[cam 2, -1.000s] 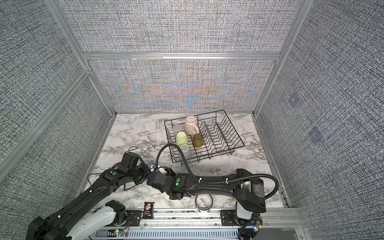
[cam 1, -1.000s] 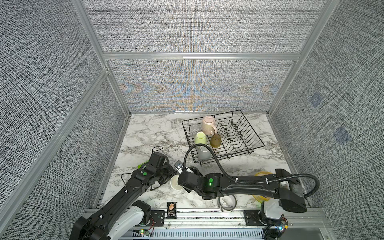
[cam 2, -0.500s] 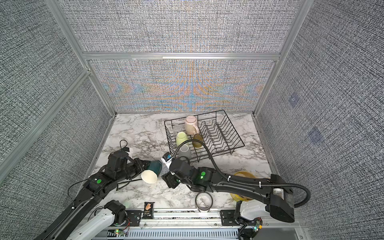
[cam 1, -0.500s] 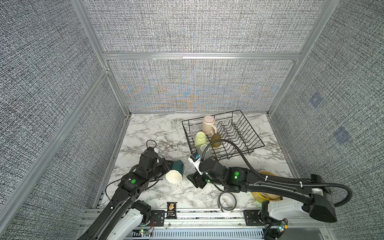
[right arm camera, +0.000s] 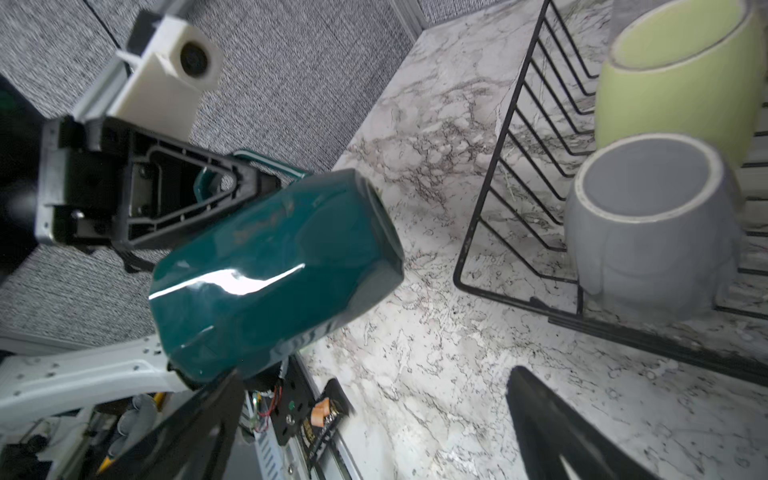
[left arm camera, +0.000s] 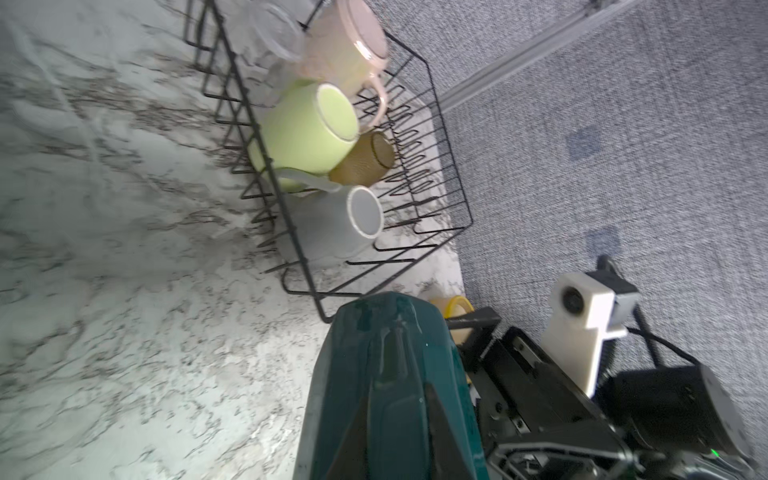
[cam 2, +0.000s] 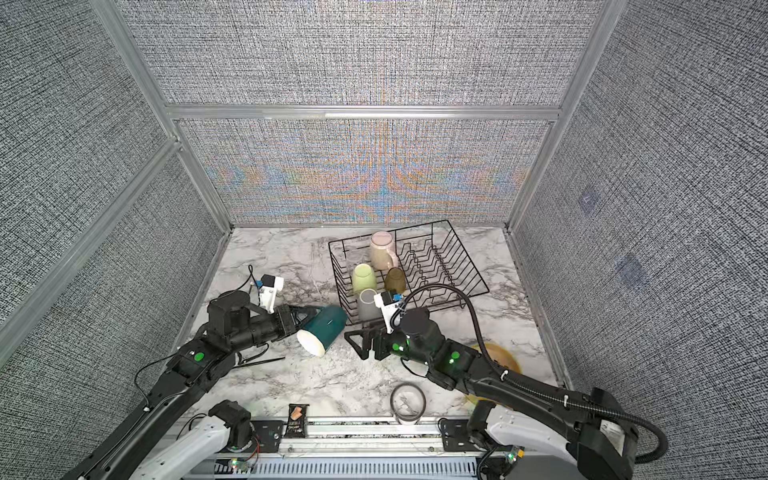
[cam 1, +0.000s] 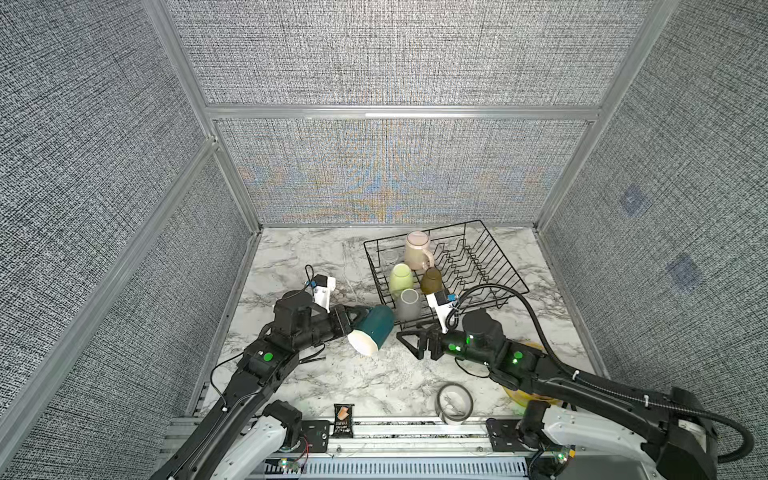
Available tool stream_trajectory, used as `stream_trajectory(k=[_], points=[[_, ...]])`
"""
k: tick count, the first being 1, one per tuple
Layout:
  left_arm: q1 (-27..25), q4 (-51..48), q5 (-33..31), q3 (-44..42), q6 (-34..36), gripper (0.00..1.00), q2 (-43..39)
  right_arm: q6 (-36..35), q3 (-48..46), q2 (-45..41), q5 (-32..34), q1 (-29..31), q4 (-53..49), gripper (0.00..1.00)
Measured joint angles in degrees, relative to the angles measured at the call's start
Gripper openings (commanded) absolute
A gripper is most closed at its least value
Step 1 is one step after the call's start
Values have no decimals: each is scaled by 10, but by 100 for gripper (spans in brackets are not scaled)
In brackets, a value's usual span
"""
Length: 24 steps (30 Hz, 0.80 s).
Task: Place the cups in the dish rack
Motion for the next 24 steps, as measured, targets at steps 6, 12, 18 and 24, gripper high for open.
stream_trajectory(k=[6,12,18,24], points=[[0,79,61,-3,-21,0,21,108,-21,32,-92,-29,110,99],[1,152,106,-13,-56,0,60,193,-26,97,-162,-32,259,99],[2,206,119,-13,-75,0,66,260,-26,166,-214,-35,420,99],[2,295,151,-26,-129,0,86,311,-23,222,-237,-46,557,99]])
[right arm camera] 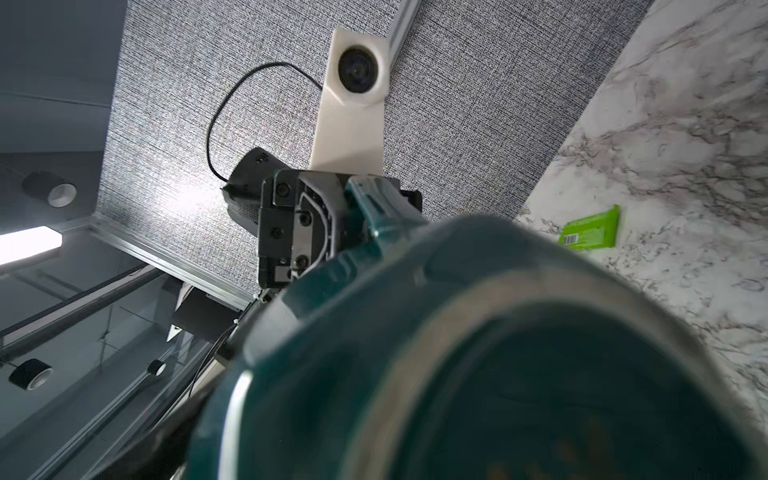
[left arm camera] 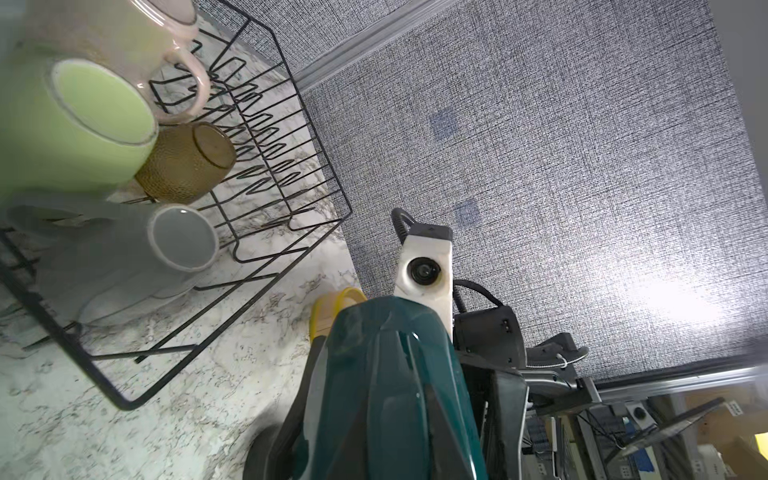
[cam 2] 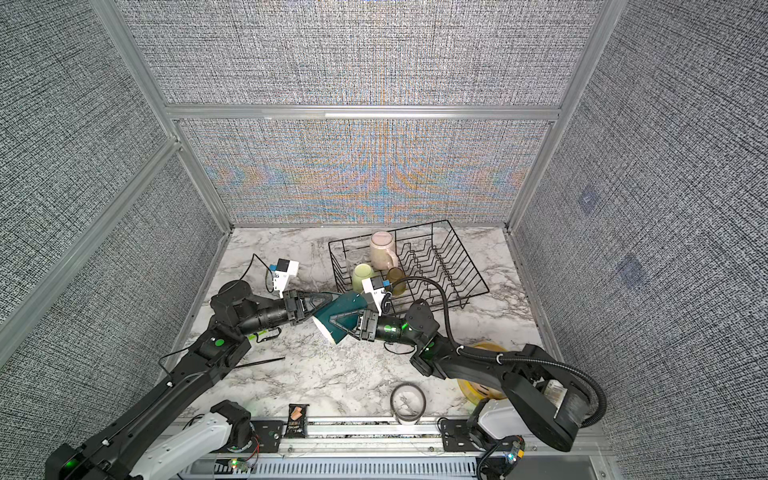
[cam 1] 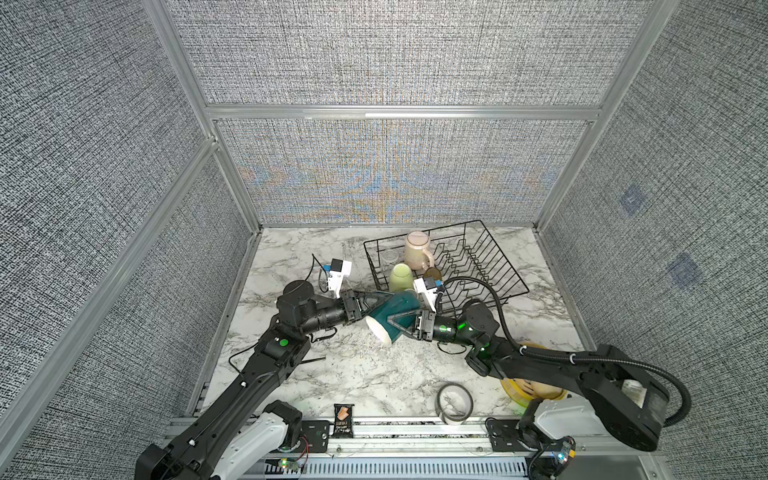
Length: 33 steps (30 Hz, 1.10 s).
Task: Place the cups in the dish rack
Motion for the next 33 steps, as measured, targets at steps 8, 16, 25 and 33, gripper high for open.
stream_trajectory(k=[8,16,25,33], points=[[1,29,0,8,-14,0,7,31,2,28,-4,-11,82,92],[1,69,7,6,-30,0,25,30,11,25,-18,-20,84,99],[1,71,5,5,-32,0,26,43,15,39,-47,-38,99,96],[-3,37,54,3,-33,0,17,49,-12,18,-28,-72,106,98]])
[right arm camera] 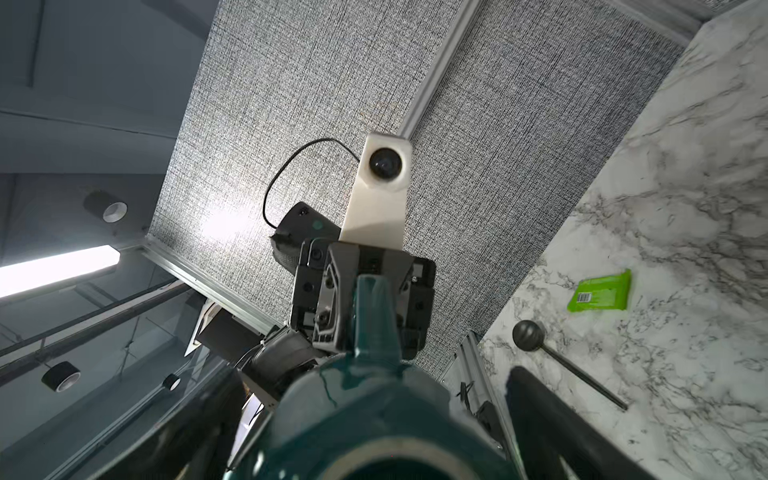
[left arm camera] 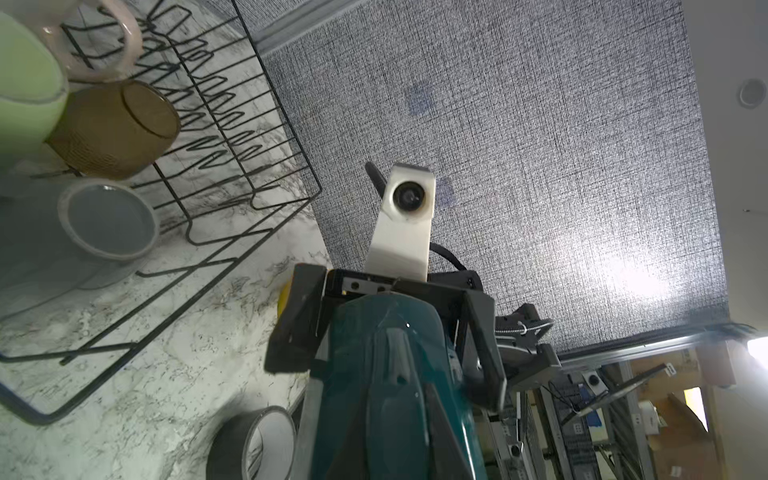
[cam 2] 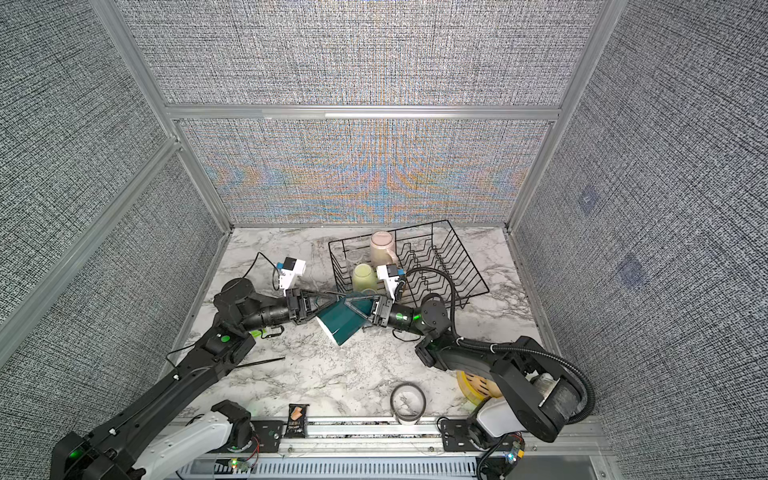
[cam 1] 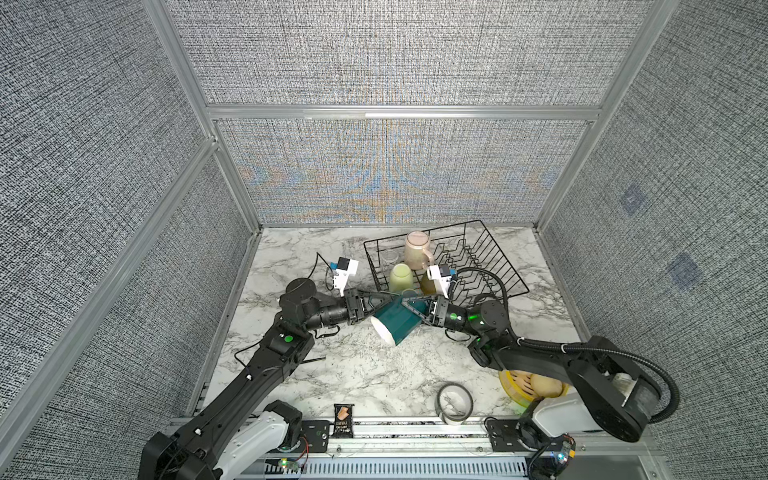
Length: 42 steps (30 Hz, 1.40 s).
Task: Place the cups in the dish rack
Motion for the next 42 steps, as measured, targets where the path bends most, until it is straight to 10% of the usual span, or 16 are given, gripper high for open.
stream_trajectory(k=[14,36,42], points=[[3,-12,8,2,0,0,11,9,5,6,-34,30,3,96],[2,-69,-4,12,33,4,-6,32,3,1,-41,33,-9,44],[0,-104,-39,15,50,43,2,31,3,11,-33,21,-41,36]])
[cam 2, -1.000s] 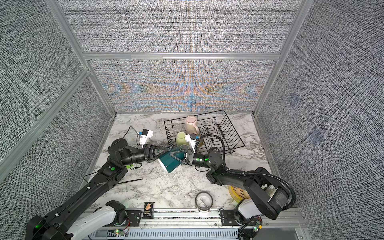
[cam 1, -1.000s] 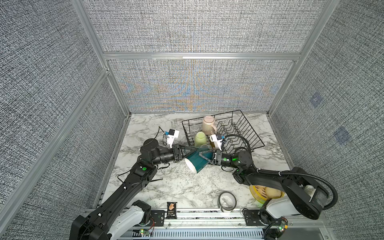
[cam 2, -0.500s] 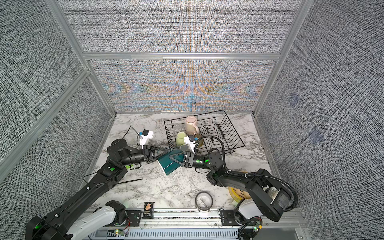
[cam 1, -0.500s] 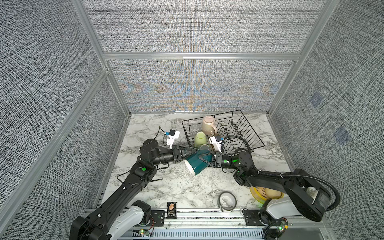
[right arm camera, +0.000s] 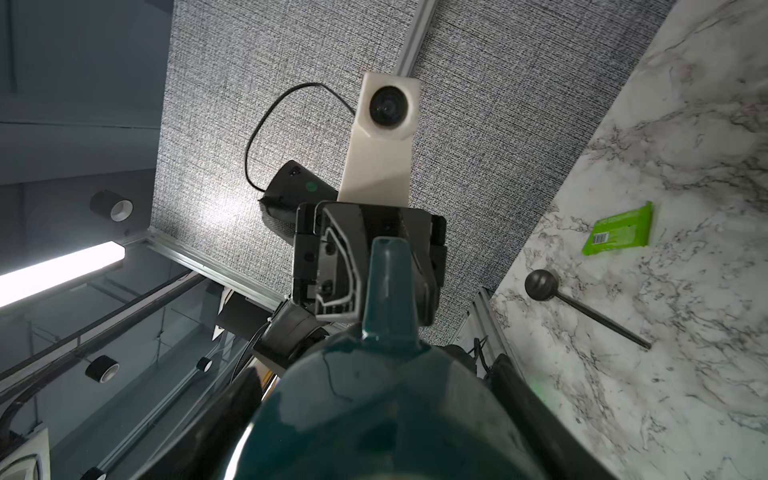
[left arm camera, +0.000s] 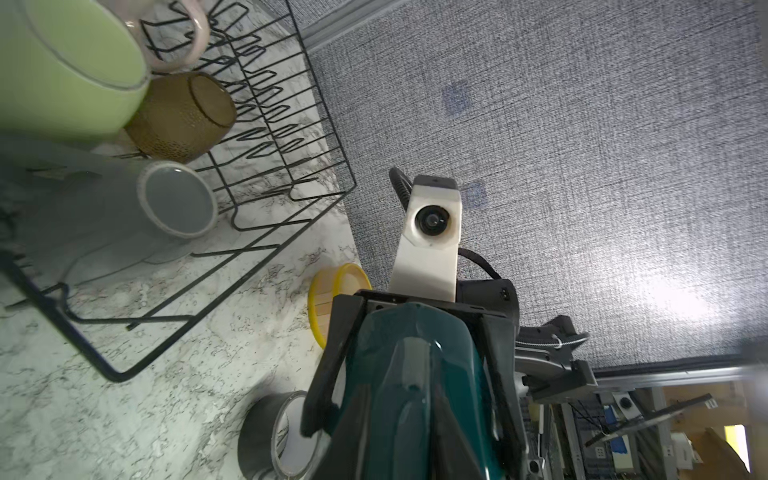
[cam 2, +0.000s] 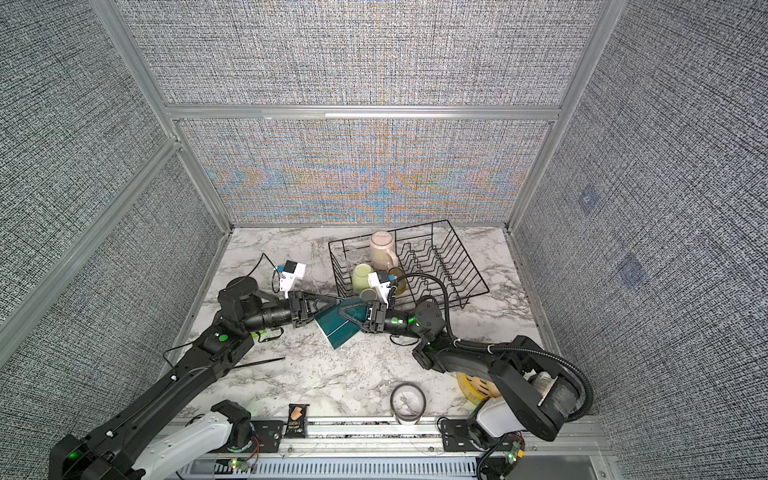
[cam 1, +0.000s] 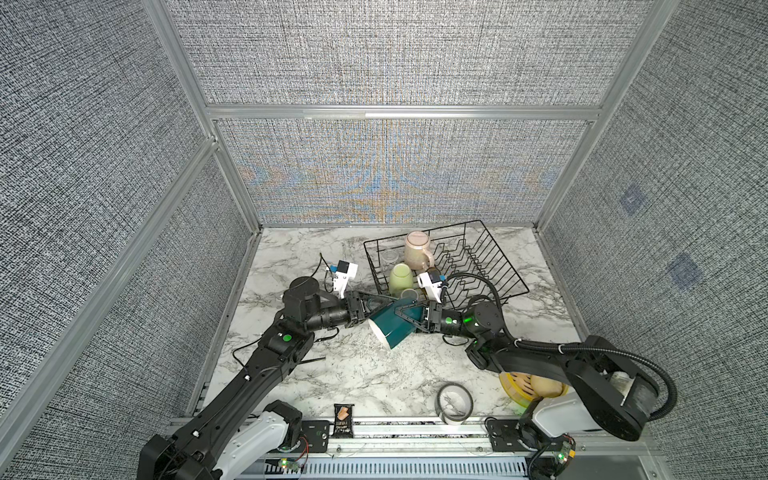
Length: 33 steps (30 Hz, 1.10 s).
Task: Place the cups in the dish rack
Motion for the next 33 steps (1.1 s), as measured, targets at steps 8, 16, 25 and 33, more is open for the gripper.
stream_trajectory(k=[8,16,25,33], points=[[1,-54,-36,7,22,62,0,3,-4,17,2,-31,-13,30],[1,-102,-55,22,48,71,9,-6,-10,-13,-1,-101,-88,28],[1,-175,-76,34,87,72,1,-178,77,-160,-2,-167,-424,28],[2,-223,-100,35,111,73,-11,-414,229,-202,144,-177,-810,27]])
